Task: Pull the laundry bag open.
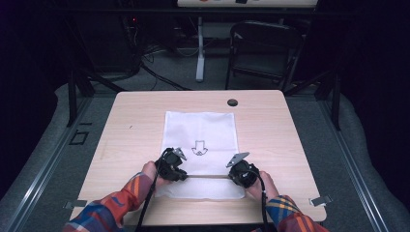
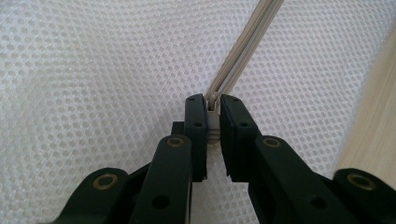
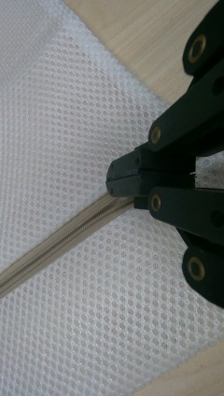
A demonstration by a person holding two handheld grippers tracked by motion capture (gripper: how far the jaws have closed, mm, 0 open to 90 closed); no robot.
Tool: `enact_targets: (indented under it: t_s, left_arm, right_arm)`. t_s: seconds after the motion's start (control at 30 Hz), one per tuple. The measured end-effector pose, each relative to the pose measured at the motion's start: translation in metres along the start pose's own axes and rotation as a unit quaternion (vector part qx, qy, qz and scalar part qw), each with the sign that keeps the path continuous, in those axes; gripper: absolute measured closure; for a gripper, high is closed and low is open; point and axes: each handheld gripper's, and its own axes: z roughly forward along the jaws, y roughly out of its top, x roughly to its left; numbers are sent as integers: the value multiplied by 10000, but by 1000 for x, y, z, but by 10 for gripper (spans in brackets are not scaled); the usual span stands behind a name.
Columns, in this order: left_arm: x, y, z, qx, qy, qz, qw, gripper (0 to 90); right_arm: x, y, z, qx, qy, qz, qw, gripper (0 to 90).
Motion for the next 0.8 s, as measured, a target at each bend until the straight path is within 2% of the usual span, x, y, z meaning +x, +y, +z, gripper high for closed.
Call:
enact_targets:
  t_s: [0.3, 0.67, 0.7, 0.8]
  left_arm:
    - [5, -12, -7, 7, 39, -139, 9999, 817]
    - [10, -23, -16, -48, 101, -359, 9993, 817]
    - [11, -24, -17, -11, 95, -350, 9993, 817]
    - [12, -28, -20, 1, 85, -427, 9991, 817]
  right_arm:
    - [-1, 0, 0, 2, -3, -35, 10000, 900]
    - [-3, -1, 0, -24, 38, 13, 10000, 900]
    - [-2, -2, 1, -79, 45, 76, 9999, 900]
    - [-3, -1, 0, -40, 71, 24, 10000, 900]
